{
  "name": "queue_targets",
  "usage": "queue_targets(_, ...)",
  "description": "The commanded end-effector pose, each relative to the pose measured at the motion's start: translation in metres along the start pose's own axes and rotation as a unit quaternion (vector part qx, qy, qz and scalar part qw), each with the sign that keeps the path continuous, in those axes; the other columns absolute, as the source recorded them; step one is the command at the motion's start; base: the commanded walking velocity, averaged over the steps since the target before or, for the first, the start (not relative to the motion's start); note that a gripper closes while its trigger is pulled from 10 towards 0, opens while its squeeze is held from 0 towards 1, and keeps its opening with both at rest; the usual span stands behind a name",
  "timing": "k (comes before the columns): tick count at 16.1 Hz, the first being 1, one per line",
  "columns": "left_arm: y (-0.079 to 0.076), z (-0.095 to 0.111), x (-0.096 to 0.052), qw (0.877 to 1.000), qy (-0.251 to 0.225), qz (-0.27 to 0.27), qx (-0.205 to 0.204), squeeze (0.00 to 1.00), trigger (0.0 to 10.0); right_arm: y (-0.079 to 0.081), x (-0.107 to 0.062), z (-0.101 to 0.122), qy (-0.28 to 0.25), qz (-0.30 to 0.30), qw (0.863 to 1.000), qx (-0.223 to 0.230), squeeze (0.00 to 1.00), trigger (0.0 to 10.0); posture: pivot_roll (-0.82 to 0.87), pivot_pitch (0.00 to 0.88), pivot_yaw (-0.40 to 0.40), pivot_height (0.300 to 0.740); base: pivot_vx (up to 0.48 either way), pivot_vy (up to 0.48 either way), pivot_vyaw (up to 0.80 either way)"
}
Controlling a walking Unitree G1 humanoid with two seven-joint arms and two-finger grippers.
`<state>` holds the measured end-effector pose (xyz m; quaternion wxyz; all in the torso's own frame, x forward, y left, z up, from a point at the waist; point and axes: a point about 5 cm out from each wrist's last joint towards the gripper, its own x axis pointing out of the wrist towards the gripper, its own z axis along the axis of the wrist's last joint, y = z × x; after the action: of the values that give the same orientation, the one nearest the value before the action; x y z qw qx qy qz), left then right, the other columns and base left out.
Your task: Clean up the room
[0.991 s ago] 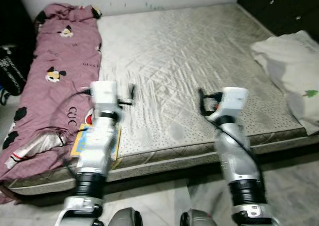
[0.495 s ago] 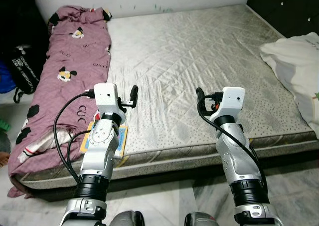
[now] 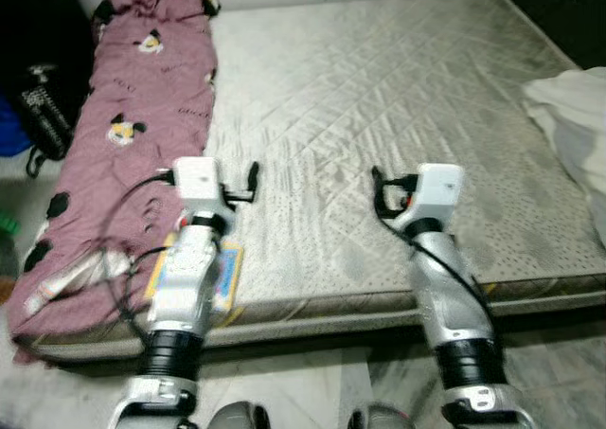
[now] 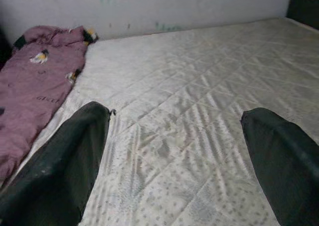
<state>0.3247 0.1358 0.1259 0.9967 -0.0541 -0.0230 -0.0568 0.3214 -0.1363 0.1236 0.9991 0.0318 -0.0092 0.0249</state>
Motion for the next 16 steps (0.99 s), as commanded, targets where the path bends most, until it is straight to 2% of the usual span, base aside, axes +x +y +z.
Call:
queue_targets(1,-0.0071,0.0019,0.0011,1.0,-0.006,-0.011,-0.003,0.0,10.0,-0.009,-0.0005,-0.0018,0.004,-0.012,1.0,-0.007,0.0,10.0,-0.08,0.057,0.066,0.74,0.27,0.0,0.0)
queue_targets(5,-0.0075,0.0023,0.0023,1.0,-0.005,-0.004,-0.01,0.0,10.0,-0.0105,0.0004,-0.0022,0.001,-0.013,1.0,-0.014,0.0,10.0,-0.08,0.054,0.067,0.74,0.213,0.0,0.0)
queue_targets(6,-0.0078,0.0014,0.0029,1.0,0.002,0.003,-0.013,0.0,10.0,-0.0103,0.0004,-0.0024,0.001,-0.012,1.0,-0.016,0.0,10.0,-0.07,0.048,0.069,0.74,0.0,0.0,0.0)
queue_targets(7,-0.0065,-0.0016,0.0045,0.999,0.027,0.026,-0.016,0.0,10.0,-0.0098,0.0003,-0.0034,0.001,-0.011,1.0,-0.017,0.0,10.0,-0.07,0.046,0.069,0.74,0.0,0.0,0.0)
queue_targets(8,-0.0061,-0.003,0.0047,0.998,0.039,0.033,-0.025,0.0,10.0,-0.0098,0.0,-0.0043,0.002,-0.011,1.0,-0.017,0.0,10.0,-0.07,0.043,0.069,0.74,0.0,0.0,0.0)
queue_targets(9,-0.0058,-0.0034,0.0045,0.997,0.045,0.023,-0.05,0.0,10.0,-0.0098,-0.0001,-0.005,0.002,-0.011,1.0,-0.017,0.0,10.0,-0.07,0.039,0.071,0.74,0.0,0.0,0.0)
queue_targets(10,-0.0065,-0.002,0.0038,0.997,0.032,-0.003,-0.07,0.0,10.0,-0.0097,-0.0003,-0.0055,0.002,-0.011,1.0,-0.018,0.0,10.0,-0.07,0.036,0.071,0.74,0.0,0.0,0.0)
queue_targets(11,-0.0065,-0.0013,0.0019,0.998,0.019,-0.019,-0.06,0.0,10.0,-0.0097,-0.0003,-0.0058,0.003,-0.011,1.0,-0.018,0.0,10.0,-0.07,0.036,0.071,0.74,0.0,0.0,0.0)
queue_targets(16,-0.0071,0.0008,0.0026,1.0,0.016,0.011,-0.022,0.0,10.0,-0.0097,0.0003,-0.0063,0.005,-0.01,1.0,-0.019,0.0,10.0,-0.08,0.041,0.071,0.74,0.0,0.0,0.0)
